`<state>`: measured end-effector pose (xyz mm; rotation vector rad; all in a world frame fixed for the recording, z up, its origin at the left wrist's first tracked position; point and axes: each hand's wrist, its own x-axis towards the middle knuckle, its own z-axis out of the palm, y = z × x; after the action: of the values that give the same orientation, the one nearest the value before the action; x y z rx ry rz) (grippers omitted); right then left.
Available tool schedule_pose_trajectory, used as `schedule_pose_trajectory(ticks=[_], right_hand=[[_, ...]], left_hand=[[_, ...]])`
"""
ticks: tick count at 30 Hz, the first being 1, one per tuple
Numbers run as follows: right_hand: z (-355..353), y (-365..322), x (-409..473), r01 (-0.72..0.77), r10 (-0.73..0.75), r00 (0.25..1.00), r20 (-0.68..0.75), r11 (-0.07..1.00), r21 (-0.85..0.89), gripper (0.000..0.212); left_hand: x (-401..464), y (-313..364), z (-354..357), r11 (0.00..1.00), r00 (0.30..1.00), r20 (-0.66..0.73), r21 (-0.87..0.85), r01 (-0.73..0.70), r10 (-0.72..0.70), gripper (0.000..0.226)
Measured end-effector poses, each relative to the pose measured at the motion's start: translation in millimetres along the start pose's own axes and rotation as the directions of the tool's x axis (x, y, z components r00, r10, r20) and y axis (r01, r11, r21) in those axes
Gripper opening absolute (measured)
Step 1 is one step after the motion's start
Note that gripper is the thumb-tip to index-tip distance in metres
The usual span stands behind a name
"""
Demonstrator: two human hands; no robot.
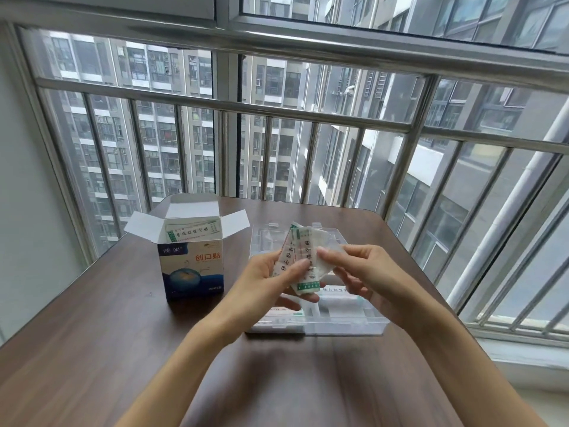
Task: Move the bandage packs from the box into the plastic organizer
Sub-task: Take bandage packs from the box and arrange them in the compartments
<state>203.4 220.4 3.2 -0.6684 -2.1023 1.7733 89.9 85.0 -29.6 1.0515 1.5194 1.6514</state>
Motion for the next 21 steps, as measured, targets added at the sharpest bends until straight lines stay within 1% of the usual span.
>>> schedule_pose_trajectory(ticks=[2,5,7,10,11,13,15,16,18,20,21], right_hand=[[-1.1,2.7,0.5,-0.040,0.041,0.999,-0.013,0.998,0.049,0.021],[-3.2,2.5,0.2,-0.058,0.059,0.998,-0.016,0.997,0.055,0.014],[-3.1,0.3,0.9,-0.053,0.053,0.999,-0.004,0.998,0.024,0.017],[-1.6,-4.2,4.9,-0.021,0.020,1.000,-0.022,0.997,-0.070,0.027],[-2.4,-6.1,6.0,-0.014,0.012,1.000,-0.022,0.996,-0.085,0.026],[-7.0,-9.6,5.1,0.004,-0.004,1.000,-0.006,0.998,-0.063,0.020],[-13.5,-12.4,1.2,0.087,-0.088,0.996,-0.029,0.996,-0.036,0.018],[-15.6,-13.9,-0.4,0.147,-0.149,0.988,-0.048,0.989,-0.029,0.019],[-15.4,-16.4,-3.1,0.242,-0.241,0.969,-0.055,0.970,0.014,0.023],[-11.2,-17.4,-4.2,0.303,-0.301,0.953,-0.039,0.952,0.053,0.028],[-9.7,-17.5,-4.3,0.337,-0.336,0.942,-0.026,0.941,0.044,0.029]], left_hand=[[-0.1,0.8,-0.8,0.999,1.000,-0.006,-0.039,0.011,-0.011,0.020],[0.6,0.0,-5.0,0.995,0.998,-0.026,-0.090,0.048,-0.050,0.019],[0.8,0.6,-5.9,0.994,0.998,-0.014,-0.082,0.065,-0.067,0.018],[0.8,0.4,-3.4,0.997,0.998,0.012,-0.045,0.065,-0.064,0.017],[0.8,-0.2,-3.1,0.997,0.998,0.003,-0.044,0.067,-0.067,0.018],[2.0,-1.9,-6.2,0.996,0.996,-0.056,-0.054,0.071,-0.074,0.022],[3.9,-2.1,-11.1,0.991,0.987,-0.117,-0.099,0.095,-0.106,0.024],[4.5,-1.2,-12.9,0.983,0.983,-0.124,-0.141,0.115,-0.132,0.022],[3.9,3.2,-12.7,0.964,0.976,-0.088,-0.199,0.178,-0.199,0.020],[2.3,7.9,-11.0,0.929,0.962,-0.015,-0.263,0.260,-0.273,0.021],[1.5,9.9,-10.0,0.903,0.951,0.028,-0.307,0.301,-0.308,0.023]])
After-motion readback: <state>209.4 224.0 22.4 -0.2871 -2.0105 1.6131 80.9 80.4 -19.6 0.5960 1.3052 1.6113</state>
